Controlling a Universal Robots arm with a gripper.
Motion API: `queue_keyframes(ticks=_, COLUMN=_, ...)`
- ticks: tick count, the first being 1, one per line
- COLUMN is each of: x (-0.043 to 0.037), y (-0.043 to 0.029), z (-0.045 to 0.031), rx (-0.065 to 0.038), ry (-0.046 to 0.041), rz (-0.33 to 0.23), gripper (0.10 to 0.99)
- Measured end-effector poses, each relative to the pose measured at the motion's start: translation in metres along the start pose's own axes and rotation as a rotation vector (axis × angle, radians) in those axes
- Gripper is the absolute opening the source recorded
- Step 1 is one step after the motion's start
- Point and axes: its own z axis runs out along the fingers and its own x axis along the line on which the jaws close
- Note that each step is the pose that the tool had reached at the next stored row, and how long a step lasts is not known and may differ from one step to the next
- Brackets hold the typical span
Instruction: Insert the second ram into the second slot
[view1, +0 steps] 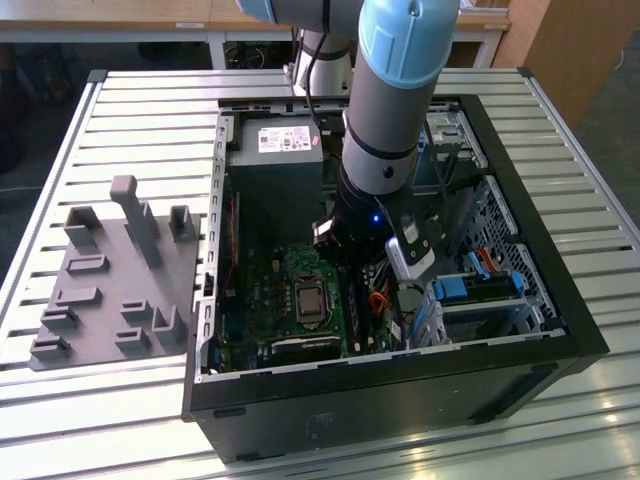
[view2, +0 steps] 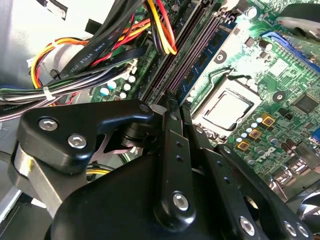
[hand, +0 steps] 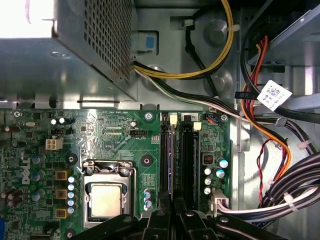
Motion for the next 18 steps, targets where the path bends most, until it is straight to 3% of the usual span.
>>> queue_keyframes(ticks=12, x=-0.0025, y=-0.0024, z=0.0009, rx=0.0, ry=0.0007, rz=-0.005, gripper=0.137)
queue_keyframes(ticks=18, x=-0.0026, y=-0.0032, z=0.0038, rx=0.0, ry=0.0053, rz=-0.005, gripper=0.137)
